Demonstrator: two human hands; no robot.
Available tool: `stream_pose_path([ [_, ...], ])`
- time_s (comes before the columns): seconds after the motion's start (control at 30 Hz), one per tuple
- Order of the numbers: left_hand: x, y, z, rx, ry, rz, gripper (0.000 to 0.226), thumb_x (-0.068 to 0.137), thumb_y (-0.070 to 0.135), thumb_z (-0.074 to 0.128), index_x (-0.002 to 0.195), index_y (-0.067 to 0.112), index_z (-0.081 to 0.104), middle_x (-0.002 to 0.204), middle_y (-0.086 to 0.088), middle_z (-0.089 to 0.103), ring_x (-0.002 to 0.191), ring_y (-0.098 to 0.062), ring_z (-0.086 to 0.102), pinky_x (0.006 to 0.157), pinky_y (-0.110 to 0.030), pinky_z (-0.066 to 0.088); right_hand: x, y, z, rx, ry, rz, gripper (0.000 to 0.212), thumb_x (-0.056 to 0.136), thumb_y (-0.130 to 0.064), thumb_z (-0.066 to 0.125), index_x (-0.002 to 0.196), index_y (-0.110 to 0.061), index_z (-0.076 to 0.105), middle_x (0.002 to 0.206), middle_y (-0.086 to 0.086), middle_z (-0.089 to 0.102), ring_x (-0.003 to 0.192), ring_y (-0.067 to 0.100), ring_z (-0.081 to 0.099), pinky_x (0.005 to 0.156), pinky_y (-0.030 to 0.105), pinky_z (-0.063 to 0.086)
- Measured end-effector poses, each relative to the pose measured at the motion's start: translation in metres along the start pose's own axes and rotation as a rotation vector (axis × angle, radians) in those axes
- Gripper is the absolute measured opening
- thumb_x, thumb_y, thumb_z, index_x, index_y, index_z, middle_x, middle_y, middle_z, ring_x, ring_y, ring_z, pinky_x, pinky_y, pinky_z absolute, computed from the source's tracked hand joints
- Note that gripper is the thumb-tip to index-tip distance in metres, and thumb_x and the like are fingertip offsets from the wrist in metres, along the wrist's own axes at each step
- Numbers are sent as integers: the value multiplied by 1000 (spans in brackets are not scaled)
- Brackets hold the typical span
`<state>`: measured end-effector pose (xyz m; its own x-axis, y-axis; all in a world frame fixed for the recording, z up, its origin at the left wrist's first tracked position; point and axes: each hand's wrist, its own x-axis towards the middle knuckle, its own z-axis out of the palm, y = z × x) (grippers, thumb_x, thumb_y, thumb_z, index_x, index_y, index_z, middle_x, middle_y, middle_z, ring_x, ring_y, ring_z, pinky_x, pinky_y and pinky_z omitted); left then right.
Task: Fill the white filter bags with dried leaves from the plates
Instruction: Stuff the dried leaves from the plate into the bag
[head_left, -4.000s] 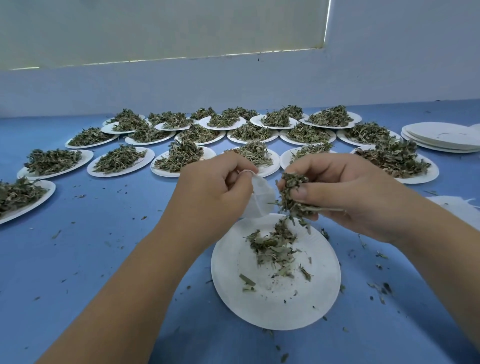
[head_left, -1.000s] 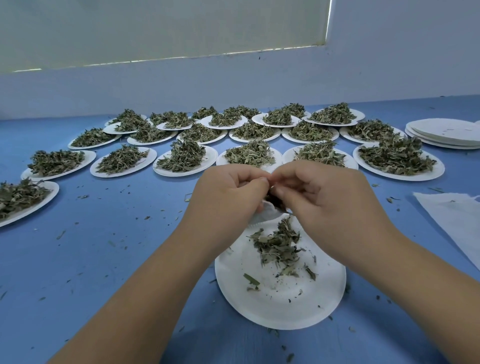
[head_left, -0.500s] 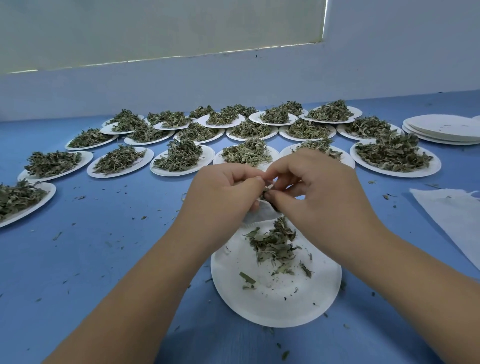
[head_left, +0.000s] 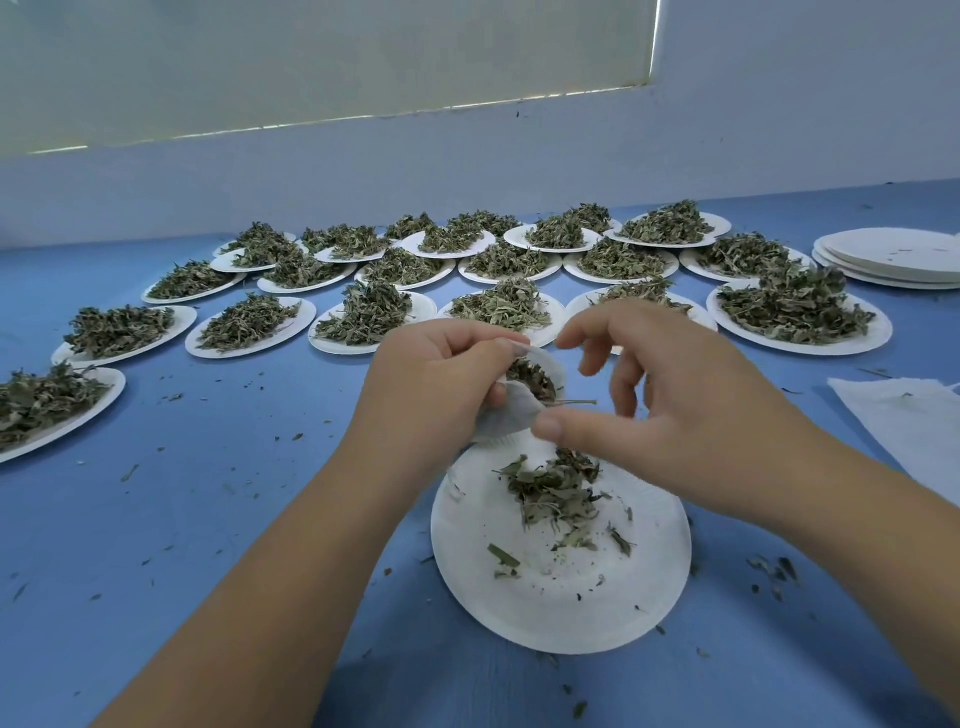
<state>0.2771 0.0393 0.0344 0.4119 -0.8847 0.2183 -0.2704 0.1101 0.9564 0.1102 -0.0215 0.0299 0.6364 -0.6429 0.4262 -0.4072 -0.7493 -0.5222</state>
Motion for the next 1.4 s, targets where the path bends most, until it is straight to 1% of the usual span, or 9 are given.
stream_pose_path([
  [0.07, 1, 0, -1, -9, 0, -3, 18, 89, 12, 62, 80, 19, 76, 43, 6, 49, 31, -3, 36, 37, -12, 29, 0, -1, 0, -64, -63, 6, 47, 62, -75, 57, 97, -44, 47, 95, -25, 51, 77, 2, 52, 59, 16, 37],
  [0.17, 1, 0, -2, -40, 1, -17, 19, 89, 9, 61, 81, 17, 76, 44, 4, 48, 31, -3, 36, 36, -11, 30, 0, -4, 3, -12, -2, -23, 22, 74, -51, 65, 85, -38, 51, 87, -30, 55, 68, 4, 53, 60, 12, 40],
  [0.27, 0, 1, -2, -63, -3, -21, 16, 89, 7, 62, 83, 13, 76, 43, 4, 48, 30, -2, 37, 36, -10, 32, 1, -3, 5, 135, 97, -7, 17, 79, -24, 74, 73, -33, 61, 69, -19, 59, 58, 3, 51, 55, 8, 39],
  [0.37, -1, 2, -1, -68, -23, -21, 13, 89, 6, 62, 86, 8, 75, 41, 4, 47, 29, -2, 37, 36, -9, 32, 2, 0, 8, 307, 125, 40, 16, 76, -19, 77, 71, -32, 69, 62, -9, 60, 54, 3, 50, 54, 11, 39],
  [0.67, -4, 3, 2, 0, -38, 59, 18, 89, 8, 61, 80, 16, 75, 39, 9, 46, 32, -1, 37, 38, -8, 29, 6, -4, 25, 446, 224, 85, 20, 75, -14, 76, 80, -32, 68, 75, -12, 69, 64, 17, 59, 58, 21, 50],
  [0.83, -4, 1, 2, 24, -31, 66, 22, 89, 9, 60, 78, 19, 75, 40, 10, 49, 33, 0, 40, 38, -8, 31, 6, -2, 26, 334, 252, 42, 18, 78, -18, 75, 74, -35, 71, 57, -19, 55, 50, 5, 40, 47, 10, 33],
  [1.0, -5, 0, 3, 33, -58, 81, 20, 89, 8, 59, 83, 17, 76, 42, 10, 50, 34, 0, 42, 39, -9, 31, 8, -3, 25, 149, 259, -39, 10, 79, -21, 74, 79, -31, 73, 69, -14, 54, 65, -4, 50, 61, 5, 34],
  [1.17, -4, 1, 3, 24, -31, 92, 19, 88, 10, 60, 82, 19, 76, 41, 11, 49, 34, 0, 41, 40, -8, 31, 16, 0, 25, 288, 282, 72, 25, 70, -30, 79, 83, -35, 57, 73, -10, 51, 57, 1, 42, 54, 13, 36],
  [1.4, -5, 2, 3, 29, -38, 92, 21, 89, 10, 60, 79, 21, 76, 42, 13, 51, 35, 0, 44, 39, -10, 32, 35, 0, 20, 210, 33, 200, 29, 61, -47, 63, 86, -33, 58, 73, -11, 57, 53, 1, 47, 55, 23, 44],
])
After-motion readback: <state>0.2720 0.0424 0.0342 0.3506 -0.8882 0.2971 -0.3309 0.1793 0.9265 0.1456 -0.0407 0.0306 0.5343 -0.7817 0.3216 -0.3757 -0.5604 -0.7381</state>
